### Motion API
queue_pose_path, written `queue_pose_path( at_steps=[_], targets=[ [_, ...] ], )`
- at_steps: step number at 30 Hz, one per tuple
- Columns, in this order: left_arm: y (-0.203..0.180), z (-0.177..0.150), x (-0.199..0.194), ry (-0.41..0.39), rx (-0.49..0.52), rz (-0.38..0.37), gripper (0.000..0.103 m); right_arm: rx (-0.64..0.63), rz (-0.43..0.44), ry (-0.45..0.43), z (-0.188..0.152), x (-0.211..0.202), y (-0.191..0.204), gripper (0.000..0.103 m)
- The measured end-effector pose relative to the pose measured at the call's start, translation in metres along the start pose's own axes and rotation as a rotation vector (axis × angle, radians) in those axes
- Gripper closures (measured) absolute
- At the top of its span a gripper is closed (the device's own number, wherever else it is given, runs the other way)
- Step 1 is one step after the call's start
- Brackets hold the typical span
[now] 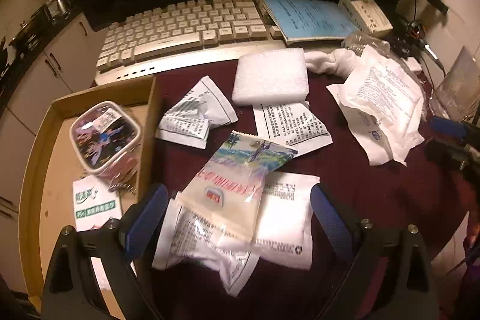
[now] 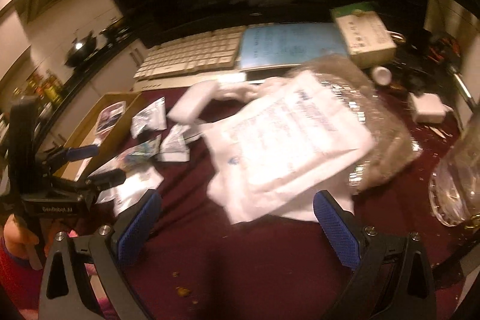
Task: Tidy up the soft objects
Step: 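Move both grippers back over the pile of packets, then grasp the iridescent foil packet with the left gripper while the right grasps a white paper packet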
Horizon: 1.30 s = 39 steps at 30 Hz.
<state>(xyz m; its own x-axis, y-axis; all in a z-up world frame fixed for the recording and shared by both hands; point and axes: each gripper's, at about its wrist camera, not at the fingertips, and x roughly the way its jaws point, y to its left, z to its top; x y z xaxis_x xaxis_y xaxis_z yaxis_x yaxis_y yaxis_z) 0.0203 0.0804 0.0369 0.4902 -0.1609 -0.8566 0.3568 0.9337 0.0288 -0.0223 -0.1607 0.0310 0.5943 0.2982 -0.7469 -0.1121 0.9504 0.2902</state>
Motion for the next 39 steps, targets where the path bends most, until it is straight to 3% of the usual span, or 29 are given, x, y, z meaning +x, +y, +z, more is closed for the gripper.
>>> queue_pose_path(
  at_steps=[1, 3, 8, 9, 14, 16, 17, 18, 19, 20, 21, 24, 39],
  targets=[
    [0.000, 0.001, 0.003, 0.003, 0.003, 0.003, 0.008, 0.014, -0.003, -0.002, 0.001, 0.000, -0.005, 0.001],
    [-0.002, 0.002, 0.009, 0.016, 0.008, 0.006, 0.022, 0.052, -0.009, -0.002, 0.003, 0.003, -0.016, 0.001],
    [-0.003, 0.002, 0.023, 0.049, 0.008, 0.001, 0.041, 0.129, 0.005, -0.007, 0.005, 0.010, -0.033, 0.001],
    [-0.002, 0.002, 0.024, 0.051, 0.002, -0.007, 0.051, 0.137, 0.009, -0.006, 0.006, 0.011, -0.034, 0.002],
    [0.001, 0.003, 0.026, 0.043, -0.006, -0.030, 0.054, 0.158, 0.023, 0.008, 0.013, 0.023, -0.033, 0.023],
    [0.002, 0.003, 0.026, 0.040, -0.015, -0.037, 0.055, 0.178, 0.028, 0.011, 0.016, 0.030, -0.034, 0.026],
    [0.004, 0.003, 0.025, 0.037, -0.023, -0.042, 0.056, 0.188, 0.022, 0.010, 0.016, 0.032, -0.035, 0.035],
    [0.004, 0.003, 0.024, 0.032, -0.028, -0.045, 0.058, 0.193, 0.012, 0.004, 0.017, 0.034, -0.035, 0.054],
    [0.005, 0.002, 0.022, 0.023, -0.032, -0.050, 0.061, 0.193, 0.015, -0.004, 0.018, 0.034, -0.035, 0.066],
    [0.006, 0.003, 0.019, 0.010, -0.036, -0.056, 0.071, 0.200, 0.032, -0.009, 0.018, 0.033, -0.035, 0.081],
    [0.006, 0.004, 0.016, -0.002, -0.041, -0.057, 0.074, 0.208, 0.047, -0.014, 0.018, 0.033, -0.034, 0.085],
    [0.012, 0.005, 0.015, -0.015, -0.071, -0.074, 0.086, 0.188, 0.060, -0.056, 0.019, 0.025, -0.030, 0.091],
    [0.021, 0.000, -0.008, -0.059, -0.137, -0.148, 0.088, 0.085, 0.126, -0.155, 0.027, -0.008, -0.002, 0.095]
  ],
)
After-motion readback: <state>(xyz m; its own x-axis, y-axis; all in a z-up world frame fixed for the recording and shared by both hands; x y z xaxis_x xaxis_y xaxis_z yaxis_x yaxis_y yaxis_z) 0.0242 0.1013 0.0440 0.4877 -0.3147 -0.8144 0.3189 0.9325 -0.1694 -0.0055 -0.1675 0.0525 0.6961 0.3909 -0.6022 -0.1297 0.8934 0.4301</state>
